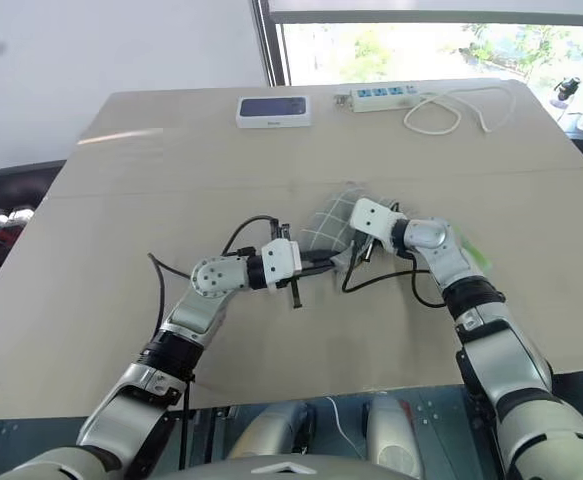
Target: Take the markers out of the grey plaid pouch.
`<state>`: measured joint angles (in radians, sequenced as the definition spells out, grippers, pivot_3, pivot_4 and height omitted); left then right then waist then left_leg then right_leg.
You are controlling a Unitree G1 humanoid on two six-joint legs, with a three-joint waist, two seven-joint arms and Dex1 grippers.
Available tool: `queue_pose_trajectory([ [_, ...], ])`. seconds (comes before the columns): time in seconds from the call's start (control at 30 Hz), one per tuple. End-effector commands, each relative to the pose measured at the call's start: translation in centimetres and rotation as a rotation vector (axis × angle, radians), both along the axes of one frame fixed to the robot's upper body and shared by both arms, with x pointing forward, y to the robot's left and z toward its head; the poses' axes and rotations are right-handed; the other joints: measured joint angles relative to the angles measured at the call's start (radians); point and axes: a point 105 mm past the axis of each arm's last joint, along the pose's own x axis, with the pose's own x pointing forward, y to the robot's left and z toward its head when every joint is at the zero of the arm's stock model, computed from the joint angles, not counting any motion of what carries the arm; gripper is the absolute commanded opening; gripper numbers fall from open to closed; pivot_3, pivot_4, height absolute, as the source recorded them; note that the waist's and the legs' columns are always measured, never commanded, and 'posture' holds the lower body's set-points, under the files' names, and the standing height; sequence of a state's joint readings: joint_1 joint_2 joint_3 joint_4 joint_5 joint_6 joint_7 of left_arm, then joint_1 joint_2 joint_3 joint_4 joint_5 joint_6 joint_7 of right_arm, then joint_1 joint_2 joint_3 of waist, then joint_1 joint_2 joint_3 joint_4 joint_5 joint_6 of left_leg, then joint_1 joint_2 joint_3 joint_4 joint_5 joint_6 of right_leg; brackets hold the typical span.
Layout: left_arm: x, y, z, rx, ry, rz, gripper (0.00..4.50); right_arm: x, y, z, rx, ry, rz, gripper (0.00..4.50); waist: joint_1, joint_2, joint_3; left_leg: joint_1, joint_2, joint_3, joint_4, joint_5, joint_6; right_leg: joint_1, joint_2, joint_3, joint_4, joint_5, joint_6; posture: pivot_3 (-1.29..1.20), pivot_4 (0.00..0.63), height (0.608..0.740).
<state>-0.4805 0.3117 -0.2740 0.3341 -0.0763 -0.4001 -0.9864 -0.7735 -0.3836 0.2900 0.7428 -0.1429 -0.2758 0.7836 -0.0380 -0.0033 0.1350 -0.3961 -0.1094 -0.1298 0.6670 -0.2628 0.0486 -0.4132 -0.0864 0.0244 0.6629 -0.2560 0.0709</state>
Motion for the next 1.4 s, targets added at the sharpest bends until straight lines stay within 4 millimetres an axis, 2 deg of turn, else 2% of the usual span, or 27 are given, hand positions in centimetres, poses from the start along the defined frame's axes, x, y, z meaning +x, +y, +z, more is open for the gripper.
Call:
queue_pose_trajectory([
  [0.03,1.2,1.3,2.0,-0.046,-0.071,0.046,0.0,-0.3,-1.0,1.6,0.038,-0.027,-0.023,0.04,-0.001,0.0,0.0,0.0,0.0,0.0,0.0,0.0,0.0,0.0,0.0,0.0,0.0,0.0,0.0,0.0,0.15,0.74],
  [0.2,2.0,2.1,2.9,-0.116,-0.049,0.087,0.0,-1.6,-1.7,3.9,0.087,0.002,-0.039,0.04,0.001,0.0,0.0,-0.002,0.0,0.0,0.0,0.0,0.0,0.0,-0.001,0.0,0.0,0.0,0.0,0.0,0.15,0.74],
  [0.33,2.6,2.3,3.0,-0.158,-0.026,0.122,0.0,-3.8,-2.0,5.0,0.09,0.098,-0.043,0.04,0.003,0.0,0.0,-0.002,0.0,0.0,0.0,0.0,0.0,0.0,-0.001,0.0,0.0,0.0,0.0,0.0,0.15,0.74],
  [0.4,2.8,2.3,2.8,-0.168,0.007,0.129,0.0,-4.8,-2.0,5.3,0.085,0.14,-0.046,0.04,0.004,0.0,0.0,-0.002,0.0,-0.001,0.0,0.0,0.0,0.0,-0.001,-0.001,0.0,0.0,0.0,0.0,0.15,0.74],
  [0.6,3.7,2.3,3.2,-0.257,0.167,0.141,0.0,-6.2,-2.5,5.2,0.036,0.212,-0.087,0.04,0.007,0.0,0.0,-0.002,0.0,-0.001,0.0,0.0,0.0,0.0,-0.001,-0.001,0.0,0.0,0.0,0.0,0.15,0.74],
  [0.73,3.8,2.3,3.4,-0.266,0.225,0.133,0.0,-6.6,-2.3,5.8,0.033,0.221,-0.1,0.04,0.006,0.0,0.0,-0.003,0.0,-0.001,0.0,0.0,0.0,0.0,-0.001,-0.001,0.0,0.0,0.0,0.0,0.15,0.74],
  [0.87,3.0,1.9,3.2,-0.267,0.298,0.057,0.0,-6.3,-2.1,6.9,0.039,0.194,-0.119,0.04,0.007,0.0,0.0,-0.003,0.0,-0.001,0.0,0.0,0.0,0.0,-0.002,-0.001,0.0,0.0,0.0,0.0,0.15,0.74],
  [1.17,1.8,2.3,3.5,-0.273,0.338,-0.06,0.0,-5.3,-3.2,8.2,0.017,0.146,-0.177,0.04,0.009,0.0,0.0,-0.003,0.0,-0.001,0.0,0.0,0.0,0.0,-0.002,-0.001,-0.001,0.0,0.0,0.0,0.15,0.74],
  [1.4,1.1,2.7,4.1,-0.32,0.409,-0.154,0.0,-5.9,-4.3,8.3,-0.123,0.134,-0.159,0.04,0.013,0.0,0.0,-0.003,0.0,-0.001,0.0,0.0,0.0,0.0,-0.002,-0.001,-0.001,0.0,0.0,0.0,0.15,0.74],
])
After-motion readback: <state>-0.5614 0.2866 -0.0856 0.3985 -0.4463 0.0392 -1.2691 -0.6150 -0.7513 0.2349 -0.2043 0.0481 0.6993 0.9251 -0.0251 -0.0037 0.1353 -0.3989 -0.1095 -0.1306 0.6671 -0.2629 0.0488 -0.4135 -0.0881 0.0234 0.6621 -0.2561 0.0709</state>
